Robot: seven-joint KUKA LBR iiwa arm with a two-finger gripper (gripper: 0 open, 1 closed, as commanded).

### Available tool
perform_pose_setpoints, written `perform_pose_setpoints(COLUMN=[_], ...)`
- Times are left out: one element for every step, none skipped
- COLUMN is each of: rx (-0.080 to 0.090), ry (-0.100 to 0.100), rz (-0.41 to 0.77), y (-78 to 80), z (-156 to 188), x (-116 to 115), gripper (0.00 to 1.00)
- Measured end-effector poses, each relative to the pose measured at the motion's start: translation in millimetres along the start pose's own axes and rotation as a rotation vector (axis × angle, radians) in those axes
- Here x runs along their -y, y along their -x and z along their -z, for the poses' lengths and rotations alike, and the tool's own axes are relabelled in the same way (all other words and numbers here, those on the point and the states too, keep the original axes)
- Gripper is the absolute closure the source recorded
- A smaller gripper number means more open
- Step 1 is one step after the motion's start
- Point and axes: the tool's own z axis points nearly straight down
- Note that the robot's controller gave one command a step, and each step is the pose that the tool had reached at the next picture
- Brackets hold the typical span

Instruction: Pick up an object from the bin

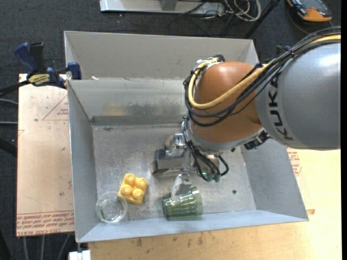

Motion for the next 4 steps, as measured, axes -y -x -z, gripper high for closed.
perform_pose_setpoints(rx=[0.009,0.015,0.013,0.046], ry=[0.001,0.002,-0.001,-0.003], rz=[-0.003,0.067,0.258,0.417], y=[1.7,8.1,6.9,10.4], z=[4,-26,-81,-123], x=[1,-1,-35,-60], gripper=[0.00,0.00,0.00,0.00])
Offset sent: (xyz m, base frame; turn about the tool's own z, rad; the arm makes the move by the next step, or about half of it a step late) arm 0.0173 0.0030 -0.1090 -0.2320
